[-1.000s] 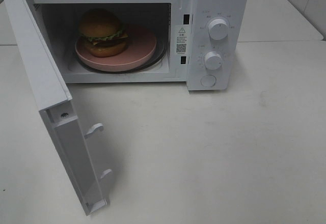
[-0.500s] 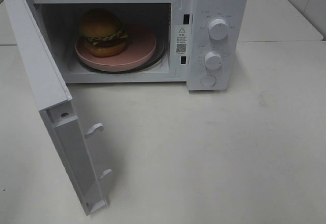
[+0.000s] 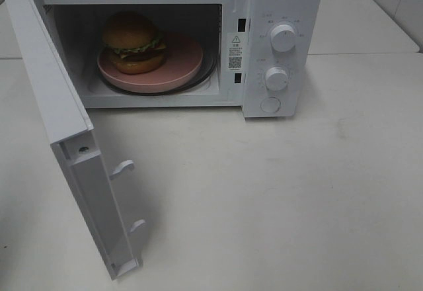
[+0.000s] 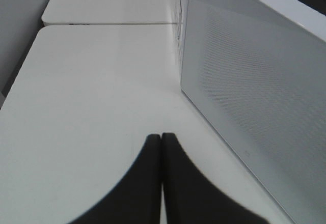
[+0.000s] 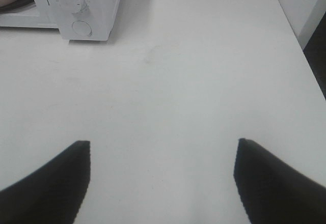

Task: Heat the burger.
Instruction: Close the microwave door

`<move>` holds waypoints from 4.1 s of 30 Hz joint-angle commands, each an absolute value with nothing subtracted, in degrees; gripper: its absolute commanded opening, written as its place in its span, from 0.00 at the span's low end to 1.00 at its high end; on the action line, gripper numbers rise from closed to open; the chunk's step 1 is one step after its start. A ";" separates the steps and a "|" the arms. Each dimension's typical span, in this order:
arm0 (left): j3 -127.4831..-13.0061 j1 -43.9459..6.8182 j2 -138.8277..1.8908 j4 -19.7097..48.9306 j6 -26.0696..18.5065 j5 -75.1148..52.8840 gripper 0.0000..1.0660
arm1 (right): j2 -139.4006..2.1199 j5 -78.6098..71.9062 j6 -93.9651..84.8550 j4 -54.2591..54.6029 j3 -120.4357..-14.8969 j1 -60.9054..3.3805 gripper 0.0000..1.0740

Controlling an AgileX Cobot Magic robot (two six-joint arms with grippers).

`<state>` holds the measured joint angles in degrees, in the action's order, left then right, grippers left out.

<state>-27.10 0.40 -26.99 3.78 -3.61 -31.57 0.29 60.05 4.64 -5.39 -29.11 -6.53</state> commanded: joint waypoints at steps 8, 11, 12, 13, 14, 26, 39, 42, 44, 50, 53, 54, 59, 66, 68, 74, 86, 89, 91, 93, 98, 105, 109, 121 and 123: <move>-14.84 0.06 -29.28 4.98 -7.73 -5.50 0.00 | 1.83 59.42 4.81 -5.33 -29.05 -6.02 0.69; -11.63 0.06 -29.28 4.93 -7.73 2.69 0.00 | 1.83 59.42 4.81 -5.33 -29.05 -6.02 0.69; -10.08 0.06 -29.28 4.93 -7.68 6.36 0.00 | 1.83 59.42 4.81 -5.33 -29.05 -6.02 0.69; -9.45 0.06 -29.28 4.93 -7.68 7.96 0.00 | 1.83 59.42 4.81 -5.33 -29.05 -6.02 0.69; -9.45 0.06 -29.28 4.93 -7.68 7.96 0.00 | 1.83 59.42 4.81 -5.33 -29.05 -6.02 0.69; -8.88 0.06 -34.72 3.84 -7.56 14.55 0.00 | 1.83 59.42 4.81 -5.33 -29.05 -6.02 0.69; -10.26 0.06 -55.18 -8.48 3.15 32.77 0.00 | 1.83 59.42 4.81 -5.33 -29.05 -6.02 0.69; -10.89 0.06 -59.42 -13.98 8.31 35.64 0.00 | 1.83 59.42 4.81 -5.33 -29.05 -6.02 0.69; -11.57 0.06 -64.63 -21.37 12.89 42.00 0.00 | 1.83 59.42 4.81 -5.33 -29.05 -6.02 0.69; -11.86 0.06 -70.24 -25.32 14.15 49.33 0.00 | 1.83 59.42 4.81 -5.33 -29.05 -6.02 0.69; -11.86 -0.06 -75.75 -25.67 14.15 57.01 0.00 | 1.83 59.42 4.81 -5.33 -29.05 -6.02 0.69; -11.86 -0.40 -76.95 -25.55 14.15 58.61 0.00 | 1.83 59.42 4.81 -5.33 -29.05 -6.02 0.69; -14.09 -5.33 -81.82 -25.10 13.12 59.24 0.00 | 1.83 59.42 4.81 -5.33 -29.05 -6.02 0.69; -17.93 -12.89 -87.26 -19.48 10.26 59.36 0.00 | 1.83 59.42 4.81 -5.33 -29.05 -6.02 0.69; -18.51 -13.87 -87.83 -18.62 10.20 59.36 0.00 | 1.83 59.42 4.81 -5.33 -29.05 -6.02 0.69; -21.77 -22.57 -90.58 -9.80 5.90 59.36 0.00 | 1.83 59.42 4.81 -5.33 -29.05 -6.02 0.69; -29.05 -33.63 -93.85 5.90 -2.23 53.63 0.00 | 1.83 59.42 4.81 -5.33 -29.05 -6.02 0.69; -31.80 -36.10 -94.60 11.29 -5.50 51.57 0.00 | 1.83 59.42 4.81 -5.33 -29.05 -6.02 0.69; -32.60 -36.73 -94.82 13.06 -6.76 50.65 0.00 | 1.83 59.42 4.81 -5.33 -29.05 -6.02 0.69; -34.32 -37.76 -95.28 16.33 -9.22 49.27 0.00 | 1.83 59.42 4.81 -5.33 -29.05 -6.02 0.69; -38.39 -40.51 -97.46 23.66 -14.55 47.56 0.00 | 1.83 59.42 4.81 -5.33 -29.05 -6.02 0.69; -44.58 -43.54 -101.64 29.22 -16.73 47.38 0.00 | 1.83 59.42 4.81 -5.33 -29.05 -6.07 0.69; -46.64 -43.54 -103.02 29.62 -16.73 46.12 0.00 | 1.83 59.42 4.81 -5.33 -29.05 -6.07 0.69; -57.81 -43.54 -109.21 36.90 -23.55 41.60 0.00 | 1.83 59.42 4.81 -5.33 -29.05 -6.13 0.69; -59.53 -43.54 -110.01 37.87 -24.52 41.02 0.00 | 1.83 59.42 4.81 -5.33 -29.05 -6.13 0.69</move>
